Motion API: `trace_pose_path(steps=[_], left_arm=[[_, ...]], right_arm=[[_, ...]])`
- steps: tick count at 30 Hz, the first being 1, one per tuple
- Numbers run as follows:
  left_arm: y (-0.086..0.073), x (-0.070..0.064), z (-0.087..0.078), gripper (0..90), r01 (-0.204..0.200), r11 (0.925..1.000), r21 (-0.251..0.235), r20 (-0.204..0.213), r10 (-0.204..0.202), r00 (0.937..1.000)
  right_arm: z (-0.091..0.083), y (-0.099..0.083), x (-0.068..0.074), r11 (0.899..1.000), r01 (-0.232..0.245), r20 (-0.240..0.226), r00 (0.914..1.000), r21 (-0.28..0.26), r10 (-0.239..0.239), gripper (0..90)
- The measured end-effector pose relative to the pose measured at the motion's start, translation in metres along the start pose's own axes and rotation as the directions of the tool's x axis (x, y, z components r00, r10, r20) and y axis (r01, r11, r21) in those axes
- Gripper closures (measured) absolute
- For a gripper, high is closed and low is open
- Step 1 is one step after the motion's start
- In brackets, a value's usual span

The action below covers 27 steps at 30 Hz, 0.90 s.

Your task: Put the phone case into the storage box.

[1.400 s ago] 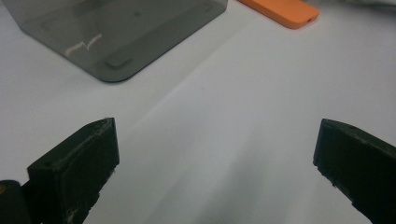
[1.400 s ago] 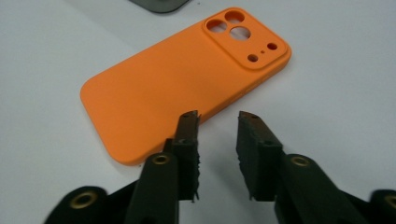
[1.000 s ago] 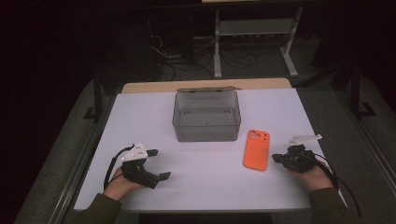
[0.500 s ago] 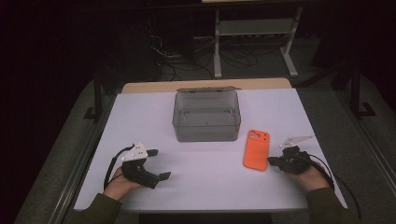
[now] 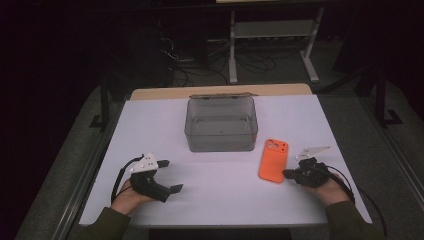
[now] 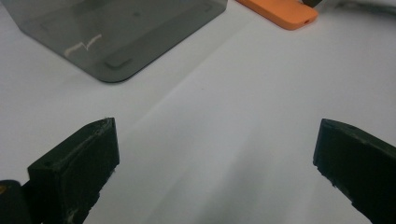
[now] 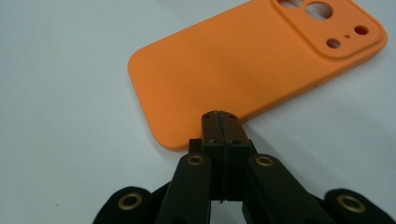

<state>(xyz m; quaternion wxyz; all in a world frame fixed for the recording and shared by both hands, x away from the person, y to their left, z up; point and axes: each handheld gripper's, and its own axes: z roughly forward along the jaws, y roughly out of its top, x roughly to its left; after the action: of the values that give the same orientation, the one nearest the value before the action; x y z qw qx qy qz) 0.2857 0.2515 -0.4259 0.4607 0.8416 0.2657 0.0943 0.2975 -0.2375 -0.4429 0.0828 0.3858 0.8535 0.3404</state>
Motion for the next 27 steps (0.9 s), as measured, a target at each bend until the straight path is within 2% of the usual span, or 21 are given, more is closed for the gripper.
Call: trace_pose_path(steps=[11,27], left_arm=[[0.000,0.000,0.000,0.0,-0.004,1.0000,0.003,0.000,0.004,1.0000],[0.000,0.000,-0.001,0.0,-0.004,1.0000,0.003,-0.002,0.004,1.0000]], right_arm=[[0.007,0.007,0.010,0.999,0.041,-0.029,0.9987,0.008,-0.041,89.0],[0.018,0.021,0.027,0.995,0.102,-0.071,0.9924,0.015,-0.100,89.0]])
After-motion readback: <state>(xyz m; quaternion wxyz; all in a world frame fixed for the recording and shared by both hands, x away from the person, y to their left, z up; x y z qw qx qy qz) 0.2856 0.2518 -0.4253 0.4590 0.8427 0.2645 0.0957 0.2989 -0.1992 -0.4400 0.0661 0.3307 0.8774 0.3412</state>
